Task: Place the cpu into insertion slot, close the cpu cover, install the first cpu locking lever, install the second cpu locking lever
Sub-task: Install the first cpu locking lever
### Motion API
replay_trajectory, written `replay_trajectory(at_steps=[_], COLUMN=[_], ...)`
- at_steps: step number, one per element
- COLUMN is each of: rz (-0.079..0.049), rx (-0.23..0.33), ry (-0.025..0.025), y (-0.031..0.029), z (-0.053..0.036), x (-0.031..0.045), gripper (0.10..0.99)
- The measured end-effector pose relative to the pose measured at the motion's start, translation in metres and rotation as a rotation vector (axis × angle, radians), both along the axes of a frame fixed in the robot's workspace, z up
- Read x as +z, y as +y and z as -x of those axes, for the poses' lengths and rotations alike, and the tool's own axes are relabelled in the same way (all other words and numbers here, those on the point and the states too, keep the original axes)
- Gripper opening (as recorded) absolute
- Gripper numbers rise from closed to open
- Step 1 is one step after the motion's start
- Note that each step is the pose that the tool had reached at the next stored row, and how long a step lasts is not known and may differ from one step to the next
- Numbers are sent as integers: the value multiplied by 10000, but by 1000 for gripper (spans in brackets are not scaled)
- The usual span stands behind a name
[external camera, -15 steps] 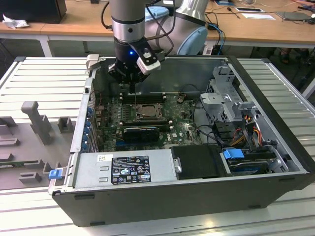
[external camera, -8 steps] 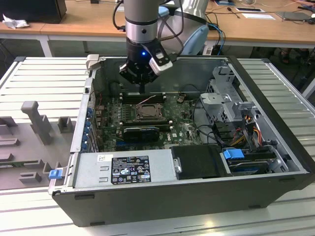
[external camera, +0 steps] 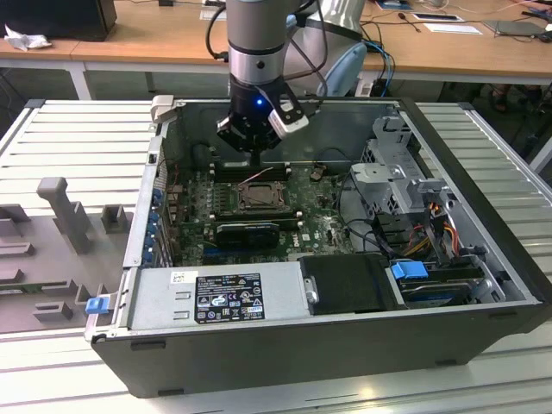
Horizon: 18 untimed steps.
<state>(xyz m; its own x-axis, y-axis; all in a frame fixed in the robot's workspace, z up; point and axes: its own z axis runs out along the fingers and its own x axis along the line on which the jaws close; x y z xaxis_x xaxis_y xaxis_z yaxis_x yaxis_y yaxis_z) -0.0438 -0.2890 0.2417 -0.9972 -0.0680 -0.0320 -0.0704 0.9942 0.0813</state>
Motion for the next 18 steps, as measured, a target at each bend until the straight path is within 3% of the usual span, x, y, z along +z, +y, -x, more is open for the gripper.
replay_trajectory(at_steps=[4, 10, 13, 18], rz=[-1, -17, -17, -15], rx=[290, 317, 319, 318], ry=[-1, 0, 0, 0], y=[23, 62, 63, 55], z=[-31, -92, -156, -188], x=[-87, -158, -191, -230], gripper=[106, 106, 106, 106])
